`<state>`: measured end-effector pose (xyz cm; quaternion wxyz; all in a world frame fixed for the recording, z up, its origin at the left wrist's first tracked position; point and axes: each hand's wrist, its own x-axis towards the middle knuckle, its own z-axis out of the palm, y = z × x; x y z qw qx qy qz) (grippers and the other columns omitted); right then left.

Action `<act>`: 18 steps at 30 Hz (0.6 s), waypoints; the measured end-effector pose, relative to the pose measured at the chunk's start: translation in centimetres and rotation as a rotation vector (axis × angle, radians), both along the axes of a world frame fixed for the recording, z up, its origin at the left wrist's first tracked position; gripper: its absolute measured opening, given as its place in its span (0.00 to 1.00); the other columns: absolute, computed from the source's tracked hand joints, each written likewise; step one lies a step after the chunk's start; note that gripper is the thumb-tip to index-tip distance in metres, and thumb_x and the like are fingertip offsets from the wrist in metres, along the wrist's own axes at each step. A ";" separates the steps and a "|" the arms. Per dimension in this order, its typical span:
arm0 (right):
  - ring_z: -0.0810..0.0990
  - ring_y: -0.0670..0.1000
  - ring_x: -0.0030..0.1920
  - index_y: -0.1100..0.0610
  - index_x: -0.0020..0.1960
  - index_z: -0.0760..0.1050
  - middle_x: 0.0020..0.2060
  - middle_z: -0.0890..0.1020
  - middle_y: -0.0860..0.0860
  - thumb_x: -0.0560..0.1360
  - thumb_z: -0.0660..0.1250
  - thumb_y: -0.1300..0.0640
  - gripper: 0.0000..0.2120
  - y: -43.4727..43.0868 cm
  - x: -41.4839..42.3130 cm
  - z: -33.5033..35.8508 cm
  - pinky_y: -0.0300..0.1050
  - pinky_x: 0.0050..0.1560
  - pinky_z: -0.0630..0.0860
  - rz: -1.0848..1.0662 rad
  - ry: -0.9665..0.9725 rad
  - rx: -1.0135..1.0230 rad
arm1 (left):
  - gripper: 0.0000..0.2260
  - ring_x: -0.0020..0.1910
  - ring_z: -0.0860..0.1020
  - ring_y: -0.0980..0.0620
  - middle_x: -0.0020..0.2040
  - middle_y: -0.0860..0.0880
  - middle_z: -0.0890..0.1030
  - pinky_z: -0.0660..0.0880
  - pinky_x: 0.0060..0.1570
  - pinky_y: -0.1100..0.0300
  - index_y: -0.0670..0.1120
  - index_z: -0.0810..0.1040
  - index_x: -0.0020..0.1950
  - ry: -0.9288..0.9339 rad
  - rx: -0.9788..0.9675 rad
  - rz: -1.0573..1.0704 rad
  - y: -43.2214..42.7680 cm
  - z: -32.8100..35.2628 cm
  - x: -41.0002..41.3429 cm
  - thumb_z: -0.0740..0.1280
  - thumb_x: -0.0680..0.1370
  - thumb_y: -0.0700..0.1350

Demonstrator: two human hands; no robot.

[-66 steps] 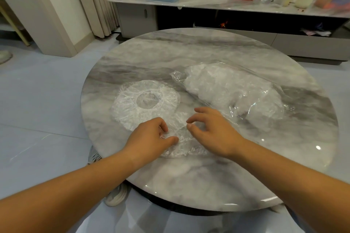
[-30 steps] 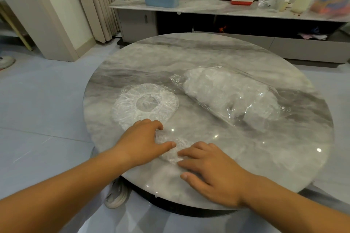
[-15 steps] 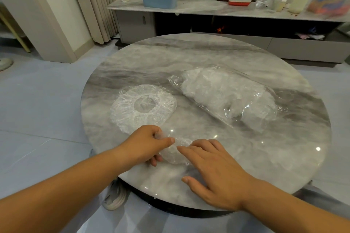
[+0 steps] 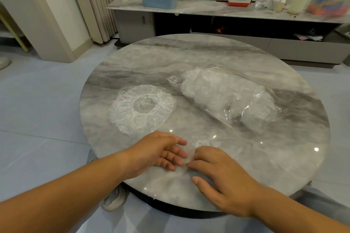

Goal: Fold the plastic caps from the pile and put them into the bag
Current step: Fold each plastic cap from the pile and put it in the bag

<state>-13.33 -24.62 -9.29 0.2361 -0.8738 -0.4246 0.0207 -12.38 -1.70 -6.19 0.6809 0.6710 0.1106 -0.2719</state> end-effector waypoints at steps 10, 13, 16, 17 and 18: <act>0.74 0.49 0.59 0.49 0.68 0.75 0.68 0.75 0.43 0.79 0.62 0.53 0.19 -0.2 -0.8 0.5 0.48 0.58 0.70 0.041 -0.142 0.015 | 0.12 0.50 0.85 0.40 0.51 0.37 0.85 0.82 0.45 0.52 0.41 0.75 0.64 0.080 -0.009 -0.012 -0.3 0.3 0.4 0.60 0.82 0.35; 0.72 0.47 0.58 0.48 0.68 0.74 0.65 0.75 0.41 0.80 0.59 0.49 0.17 -0.4 -0.9 -0.1 0.46 0.58 0.71 -0.029 -0.100 -0.085 | 0.11 0.49 0.85 0.42 0.52 0.38 0.86 0.82 0.47 0.53 0.43 0.74 0.65 0.084 0.001 -0.036 -0.3 0.4 0.6 0.62 0.83 0.37; 0.72 0.46 0.59 0.48 0.65 0.76 0.63 0.77 0.41 0.81 0.58 0.47 0.16 -0.8 -0.9 -0.6 0.43 0.58 0.70 -0.078 -0.084 -0.110 | 0.12 0.47 0.85 0.44 0.50 0.40 0.86 0.82 0.46 0.54 0.44 0.75 0.64 0.026 0.067 -0.084 -0.7 0.4 0.8 0.68 0.81 0.42; 0.72 0.46 0.59 0.48 0.65 0.76 0.63 0.77 0.41 0.81 0.58 0.47 0.16 -0.9 -0.9 -0.6 0.43 0.59 0.70 -0.082 -0.084 -0.114 | 0.13 0.45 0.85 0.45 0.49 0.40 0.86 0.82 0.44 0.54 0.43 0.76 0.62 -0.007 0.105 -0.073 -0.8 0.4 0.9 0.71 0.79 0.42; 0.72 0.46 0.59 0.48 0.64 0.77 0.63 0.77 0.41 0.81 0.58 0.47 0.16 -0.9 -0.9 -0.6 0.44 0.59 0.71 -0.086 -0.080 -0.110 | 0.14 0.42 0.84 0.46 0.47 0.42 0.86 0.82 0.41 0.54 0.42 0.77 0.60 -0.047 0.156 -0.053 -1.0 0.3 1.1 0.74 0.77 0.43</act>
